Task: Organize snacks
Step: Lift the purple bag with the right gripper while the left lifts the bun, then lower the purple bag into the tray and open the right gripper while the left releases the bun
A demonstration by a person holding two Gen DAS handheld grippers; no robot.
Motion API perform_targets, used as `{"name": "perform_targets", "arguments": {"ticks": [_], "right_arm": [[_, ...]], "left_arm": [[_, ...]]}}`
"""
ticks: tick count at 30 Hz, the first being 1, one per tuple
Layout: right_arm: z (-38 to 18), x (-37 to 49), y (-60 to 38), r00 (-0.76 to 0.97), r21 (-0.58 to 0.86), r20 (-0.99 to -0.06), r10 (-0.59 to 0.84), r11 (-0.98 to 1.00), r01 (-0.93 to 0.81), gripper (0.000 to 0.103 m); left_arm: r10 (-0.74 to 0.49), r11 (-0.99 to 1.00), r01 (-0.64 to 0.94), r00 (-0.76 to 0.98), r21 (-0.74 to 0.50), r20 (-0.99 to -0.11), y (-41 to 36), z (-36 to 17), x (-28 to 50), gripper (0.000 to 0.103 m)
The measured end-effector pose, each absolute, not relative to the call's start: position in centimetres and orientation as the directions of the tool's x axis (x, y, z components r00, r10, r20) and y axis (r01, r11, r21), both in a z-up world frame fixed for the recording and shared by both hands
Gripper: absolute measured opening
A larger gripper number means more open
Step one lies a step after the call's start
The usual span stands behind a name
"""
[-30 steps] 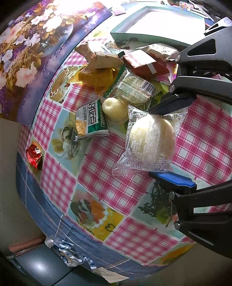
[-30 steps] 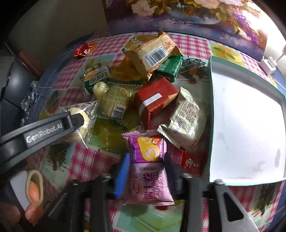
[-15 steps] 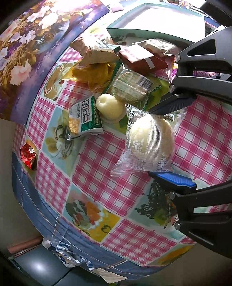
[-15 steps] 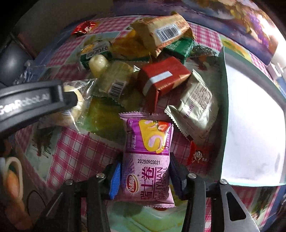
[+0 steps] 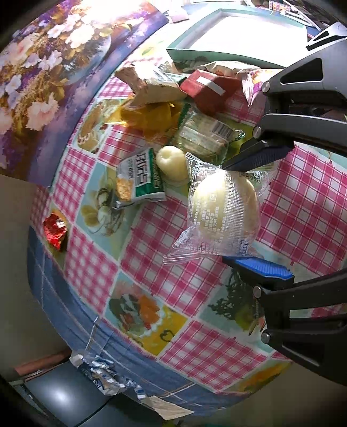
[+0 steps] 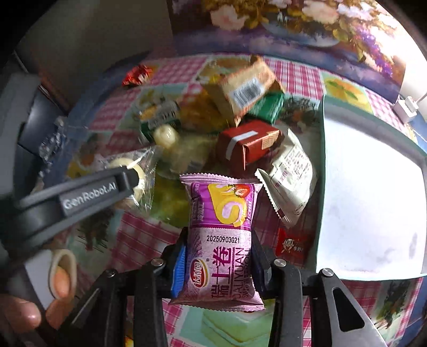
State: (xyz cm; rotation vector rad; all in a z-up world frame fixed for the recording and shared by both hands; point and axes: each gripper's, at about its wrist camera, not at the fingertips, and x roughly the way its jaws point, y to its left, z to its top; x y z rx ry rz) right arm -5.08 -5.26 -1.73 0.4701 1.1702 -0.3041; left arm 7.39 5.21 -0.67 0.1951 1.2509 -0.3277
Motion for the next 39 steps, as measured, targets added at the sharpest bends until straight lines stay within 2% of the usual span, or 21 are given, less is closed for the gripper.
{"name": "perform_targets", "arguments": {"ticks": [10,16,21,29,39], "right_arm": [[0.2,-6.5,-6.8,0.410,0.217,-0.912,-0.006,0.842,0.494,0.043],[0.7,-7.6,-11.0,0.395,0.174,-0.912,-0.111,0.768,0.616,0.043],[1.1,-9.3,-14.4,0.330,0.072,-0.911,-0.247,0.692,0.718,0.043],[0.4,-11.6,-19.4,0.293,0.093,-0.920,-0.261,0.581,0.808,0.043],[-1.5,-14.0,-26.6,0.217,0.069,-0.927,-0.306,0.428,0.901,0.043]], "left_arm": [[-0.149,0.935,0.353,0.348,-0.018,-0.926,5.1,1.7,6.5,0.063],[-0.158,0.910,0.415,0.351,0.002,-0.923,2.6,2.2,5.1,0.063],[-0.192,0.866,0.500,0.348,0.008,-0.918,-1.7,3.3,3.3,0.063],[-0.204,0.794,0.607,0.324,0.037,-0.924,-10.0,3.5,0.3,0.063],[-0.238,0.738,0.675,0.283,0.016,-0.929,-18.7,2.0,-1.4,0.063]]}}
